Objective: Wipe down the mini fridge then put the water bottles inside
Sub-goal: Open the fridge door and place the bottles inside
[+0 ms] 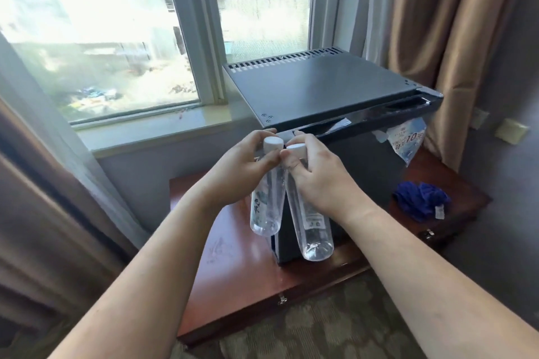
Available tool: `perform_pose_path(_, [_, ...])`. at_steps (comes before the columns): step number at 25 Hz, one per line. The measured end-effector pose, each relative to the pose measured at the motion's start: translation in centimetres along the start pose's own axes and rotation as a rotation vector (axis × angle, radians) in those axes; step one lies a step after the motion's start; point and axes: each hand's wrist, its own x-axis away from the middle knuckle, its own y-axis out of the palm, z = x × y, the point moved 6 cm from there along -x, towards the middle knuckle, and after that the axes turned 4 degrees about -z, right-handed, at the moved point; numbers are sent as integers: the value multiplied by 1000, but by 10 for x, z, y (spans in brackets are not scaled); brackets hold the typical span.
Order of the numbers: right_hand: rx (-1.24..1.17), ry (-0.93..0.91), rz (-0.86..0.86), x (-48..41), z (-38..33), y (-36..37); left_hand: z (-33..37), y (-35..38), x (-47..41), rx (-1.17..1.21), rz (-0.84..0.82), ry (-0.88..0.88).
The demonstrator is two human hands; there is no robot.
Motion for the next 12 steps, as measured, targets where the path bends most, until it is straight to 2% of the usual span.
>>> perform_pose_path(4, [64, 80, 12, -2, -12, 2, -4, -11, -4, 17, -36, 22])
perform_pose_path(7, [126, 104, 92, 21, -12, -7, -2, -2, 15, 31, -37, 38])
perform_pose_path(10, [190, 150, 143, 62, -10, -24, 8, 22, 44, 145, -55, 84])
perform_pose_path(12, [249, 95, 191, 84, -23, -34, 22, 32, 55, 217, -40, 121])
